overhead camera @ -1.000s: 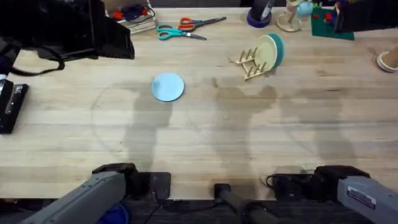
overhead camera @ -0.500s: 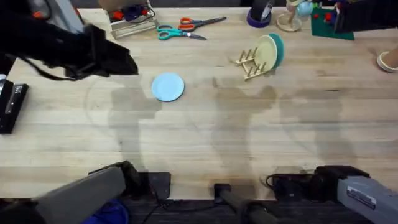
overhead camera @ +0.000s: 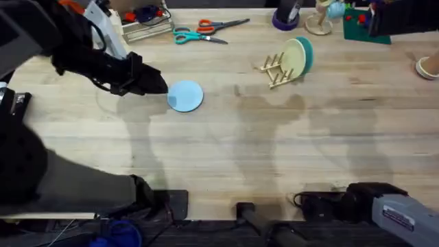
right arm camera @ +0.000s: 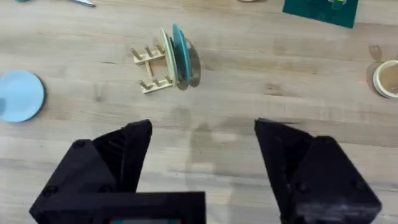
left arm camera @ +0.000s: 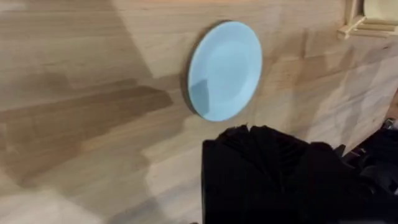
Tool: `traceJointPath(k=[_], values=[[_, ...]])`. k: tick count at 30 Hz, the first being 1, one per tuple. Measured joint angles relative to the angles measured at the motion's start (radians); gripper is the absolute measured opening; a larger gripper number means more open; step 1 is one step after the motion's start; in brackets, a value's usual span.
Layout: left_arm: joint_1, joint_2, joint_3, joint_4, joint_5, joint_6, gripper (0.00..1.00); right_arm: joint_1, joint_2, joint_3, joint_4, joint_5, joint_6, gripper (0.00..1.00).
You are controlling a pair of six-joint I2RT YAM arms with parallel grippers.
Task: Pick up the plates from the table one by one and place each into a slot on the dish rack.
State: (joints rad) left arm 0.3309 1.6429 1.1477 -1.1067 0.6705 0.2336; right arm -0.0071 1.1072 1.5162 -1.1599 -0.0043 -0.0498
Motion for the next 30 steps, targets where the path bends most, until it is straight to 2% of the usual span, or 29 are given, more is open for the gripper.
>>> traceJointPath(k=[5, 6, 11, 23, 26, 30], values=[[0.000, 0.108, 0.000, 0.063, 0.004, 0.000, 0.042, 0.000, 0.000, 0.000, 0.000, 0.000, 0.000, 0.995], [0.000, 0.162, 0.000, 0.095, 0.007, 0.001, 0.042, 0.000, 0.000, 0.000, 0.000, 0.000, 0.000, 0.995], [0.000, 0.240, 0.000, 0.140, 0.010, 0.003, 0.042, 0.000, 0.000, 0.000, 0.000, 0.000, 0.000, 0.995], [0.006, 0.277, 0.000, 0.154, 0.045, 0.002, 0.042, 0.000, 0.000, 0.000, 0.000, -0.004, 0.001, 0.995], [0.006, 0.277, 0.001, 0.154, 0.044, 0.003, 0.042, 0.000, 0.000, 0.000, 0.010, -0.051, 0.006, 0.995], [0.006, 0.277, 0.001, 0.154, 0.045, 0.003, 0.042, 0.004, 0.016, 0.002, 0.033, -0.175, 0.023, 0.995]])
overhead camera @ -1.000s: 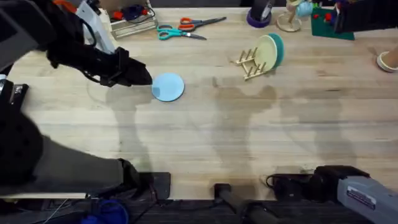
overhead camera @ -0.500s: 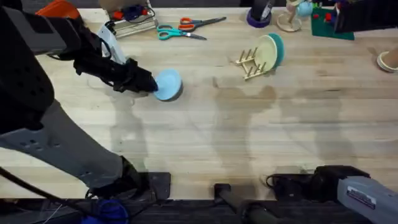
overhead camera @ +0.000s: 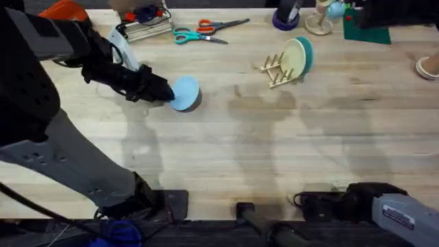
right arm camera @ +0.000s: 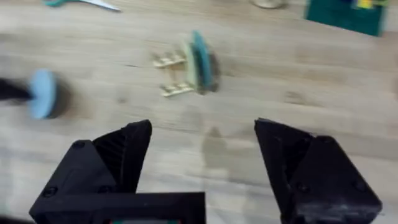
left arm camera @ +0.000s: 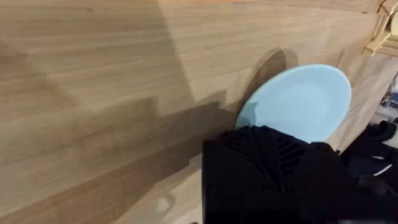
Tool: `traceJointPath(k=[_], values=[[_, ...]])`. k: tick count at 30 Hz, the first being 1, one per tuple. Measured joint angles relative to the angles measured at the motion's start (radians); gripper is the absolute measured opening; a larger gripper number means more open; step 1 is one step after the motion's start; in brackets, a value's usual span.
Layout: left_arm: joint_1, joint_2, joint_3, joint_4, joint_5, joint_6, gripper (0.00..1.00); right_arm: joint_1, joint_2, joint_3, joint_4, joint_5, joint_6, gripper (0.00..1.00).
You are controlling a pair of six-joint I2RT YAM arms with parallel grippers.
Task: Pick up the plates from the table one by one and place each into a slot on the dish rack.
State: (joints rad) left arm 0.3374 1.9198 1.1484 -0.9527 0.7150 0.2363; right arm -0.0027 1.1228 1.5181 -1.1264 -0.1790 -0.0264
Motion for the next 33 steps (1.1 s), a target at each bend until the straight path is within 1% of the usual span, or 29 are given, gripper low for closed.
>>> traceJointPath(k=[4, 9, 13, 18, 25, 33], values=[[0.000, 0.000, 0.000, 0.000, 0.000, 0.000, 0.042, 0.040, 0.045, 0.000, 0.043, -0.071, 0.094, 0.995], [0.000, 0.000, 0.000, 0.000, 0.000, 0.000, 0.042, 0.134, 0.116, 0.000, 0.100, -0.108, 0.208, 0.995], [0.000, 0.000, 0.000, 0.000, 0.000, 0.000, 0.042, 0.205, 0.178, 0.000, 0.109, -0.117, 0.273, 0.995], [0.000, 0.000, 0.000, -0.001, 0.000, 0.000, 0.042, 0.286, 0.290, 0.000, 0.130, -0.125, 0.362, 0.995], [0.000, 0.000, 0.000, -0.001, 0.000, 0.000, 0.042, 0.405, 0.457, 0.000, 0.195, -0.126, 0.417, 0.995], [0.000, 0.000, 0.000, -0.001, 0.000, 0.000, 0.042, 0.492, 0.642, 0.000, 0.296, -0.130, 0.507, 0.994]])
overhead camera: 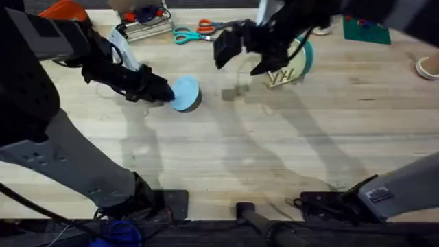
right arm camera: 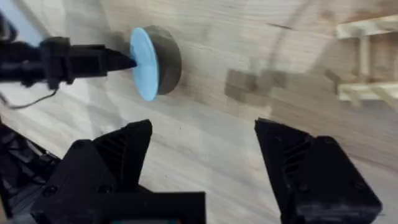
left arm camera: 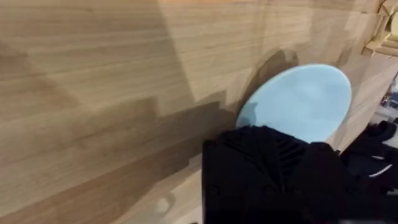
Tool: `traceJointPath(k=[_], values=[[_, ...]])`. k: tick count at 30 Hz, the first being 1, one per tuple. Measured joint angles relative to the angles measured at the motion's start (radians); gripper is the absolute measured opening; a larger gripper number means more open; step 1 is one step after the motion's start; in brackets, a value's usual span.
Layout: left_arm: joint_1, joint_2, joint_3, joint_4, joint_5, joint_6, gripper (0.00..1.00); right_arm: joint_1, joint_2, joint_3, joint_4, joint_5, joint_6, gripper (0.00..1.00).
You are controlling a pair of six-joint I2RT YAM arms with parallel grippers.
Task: Pick up the plates from the table one by one and place each into a slot on the dish rack.
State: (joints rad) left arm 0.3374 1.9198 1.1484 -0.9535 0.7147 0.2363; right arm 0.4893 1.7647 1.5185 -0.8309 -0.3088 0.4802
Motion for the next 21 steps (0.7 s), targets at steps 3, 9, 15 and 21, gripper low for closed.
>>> traceJointPath(k=[3, 9, 15, 21], values=[[0.000, 0.000, 0.000, 0.000, 0.000, 0.000, 0.042, 0.022, 0.057, 0.000, 0.053, 0.000, 0.020, 0.995], [0.000, 0.000, 0.000, 0.000, 0.000, 0.000, 0.042, 0.068, 0.133, 0.000, 0.120, -0.003, 0.068, 0.995], [0.000, 0.000, 0.000, 0.000, 0.000, 0.000, 0.042, 0.122, 0.188, 0.000, 0.229, -0.042, 0.090, 0.995], [0.000, 0.000, 0.000, 0.000, 0.000, 0.000, 0.042, 0.178, 0.221, 0.000, 0.317, -0.066, 0.112, 0.995]])
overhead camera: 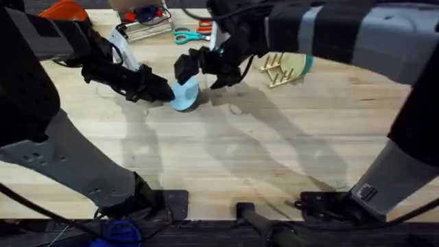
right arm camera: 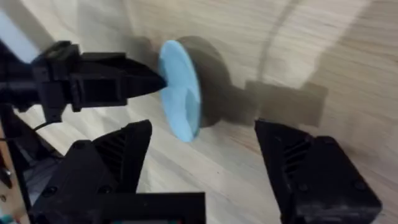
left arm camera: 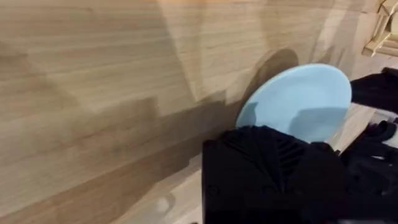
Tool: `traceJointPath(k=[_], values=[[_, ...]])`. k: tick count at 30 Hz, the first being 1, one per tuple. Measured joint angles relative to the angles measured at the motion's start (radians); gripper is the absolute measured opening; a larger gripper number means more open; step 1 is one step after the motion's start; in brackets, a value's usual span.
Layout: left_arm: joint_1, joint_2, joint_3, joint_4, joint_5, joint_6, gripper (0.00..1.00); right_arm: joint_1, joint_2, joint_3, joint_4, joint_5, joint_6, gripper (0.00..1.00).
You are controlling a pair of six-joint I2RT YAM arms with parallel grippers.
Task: Pick up the plates from the table one by one and place each into a slot on the dish rack.
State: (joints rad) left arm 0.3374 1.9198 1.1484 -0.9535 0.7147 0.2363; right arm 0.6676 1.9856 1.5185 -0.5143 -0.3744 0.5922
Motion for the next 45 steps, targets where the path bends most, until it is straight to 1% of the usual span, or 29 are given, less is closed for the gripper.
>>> traceJointPath(k=[6, 13, 22, 45], values=[[0.000, 0.000, 0.000, 0.000, 0.000, 0.000, 0.042, 0.035, 0.040, 0.000, 0.066, -0.009, 0.007, 0.995], [0.000, 0.000, 0.000, 0.000, 0.000, 0.000, 0.042, 0.038, 0.050, 0.000, 0.123, -0.009, 0.024, 0.994], [0.000, 0.000, 0.000, 0.000, 0.000, 0.000, 0.042, 0.047, 0.104, 0.002, 0.133, -0.013, 0.083, 0.993], [0.000, 0.000, 0.000, 0.000, 0.000, 0.000, 0.042, 0.050, 0.106, 0.005, 0.146, -0.012, 0.093, 0.995]])
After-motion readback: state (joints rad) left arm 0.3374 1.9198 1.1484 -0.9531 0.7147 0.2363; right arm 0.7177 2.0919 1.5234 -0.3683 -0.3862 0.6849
